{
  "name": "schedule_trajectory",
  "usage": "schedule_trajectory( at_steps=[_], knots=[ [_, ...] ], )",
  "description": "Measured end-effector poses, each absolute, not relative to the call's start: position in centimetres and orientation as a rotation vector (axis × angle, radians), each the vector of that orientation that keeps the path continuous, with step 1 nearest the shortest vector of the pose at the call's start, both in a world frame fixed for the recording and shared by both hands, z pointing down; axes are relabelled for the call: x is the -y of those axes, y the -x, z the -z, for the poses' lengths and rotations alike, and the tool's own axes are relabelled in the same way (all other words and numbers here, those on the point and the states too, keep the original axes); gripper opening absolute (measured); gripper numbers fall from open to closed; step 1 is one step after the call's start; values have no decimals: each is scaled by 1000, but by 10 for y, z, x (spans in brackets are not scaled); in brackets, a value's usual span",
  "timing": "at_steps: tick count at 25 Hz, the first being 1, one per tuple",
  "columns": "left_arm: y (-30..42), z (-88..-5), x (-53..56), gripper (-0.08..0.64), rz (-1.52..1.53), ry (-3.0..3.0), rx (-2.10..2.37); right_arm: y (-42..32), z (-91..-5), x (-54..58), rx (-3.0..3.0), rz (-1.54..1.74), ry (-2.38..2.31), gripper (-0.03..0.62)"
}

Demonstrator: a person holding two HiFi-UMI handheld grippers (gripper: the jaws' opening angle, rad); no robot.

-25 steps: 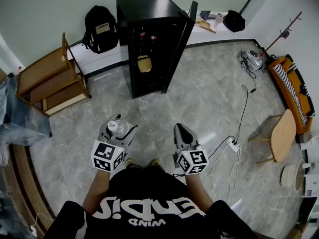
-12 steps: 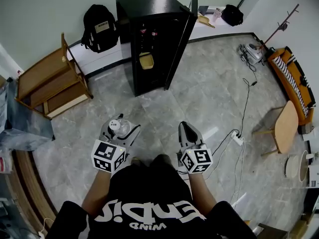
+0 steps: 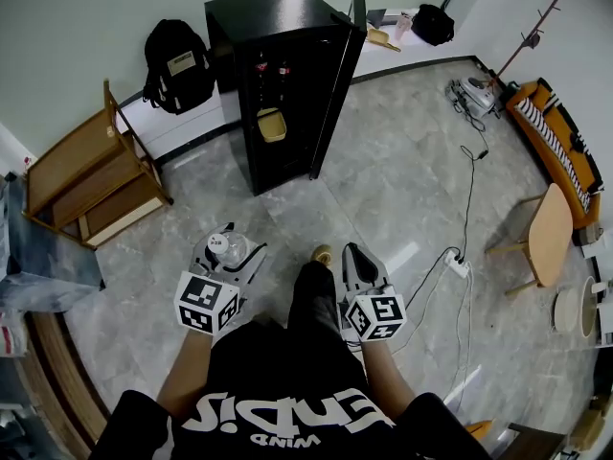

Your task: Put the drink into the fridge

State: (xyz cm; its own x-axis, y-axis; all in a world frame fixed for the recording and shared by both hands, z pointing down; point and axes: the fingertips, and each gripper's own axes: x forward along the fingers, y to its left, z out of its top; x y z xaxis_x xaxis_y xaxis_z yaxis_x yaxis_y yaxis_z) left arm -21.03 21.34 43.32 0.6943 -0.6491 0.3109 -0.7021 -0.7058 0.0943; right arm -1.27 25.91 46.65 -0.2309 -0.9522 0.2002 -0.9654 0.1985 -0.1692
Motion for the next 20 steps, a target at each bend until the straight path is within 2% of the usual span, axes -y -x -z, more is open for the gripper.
schedule_trajectory(
  at_steps=[11, 20],
  knots=[
    [167, -453, -145, 313, -405, -2731, 1018, -20, -486, -192, 2388, -422, -1972, 23],
    [117, -434, -51, 313, -422, -2731, 1015, -69, -467, -95, 2395, -448, -1952, 23]
  ],
)
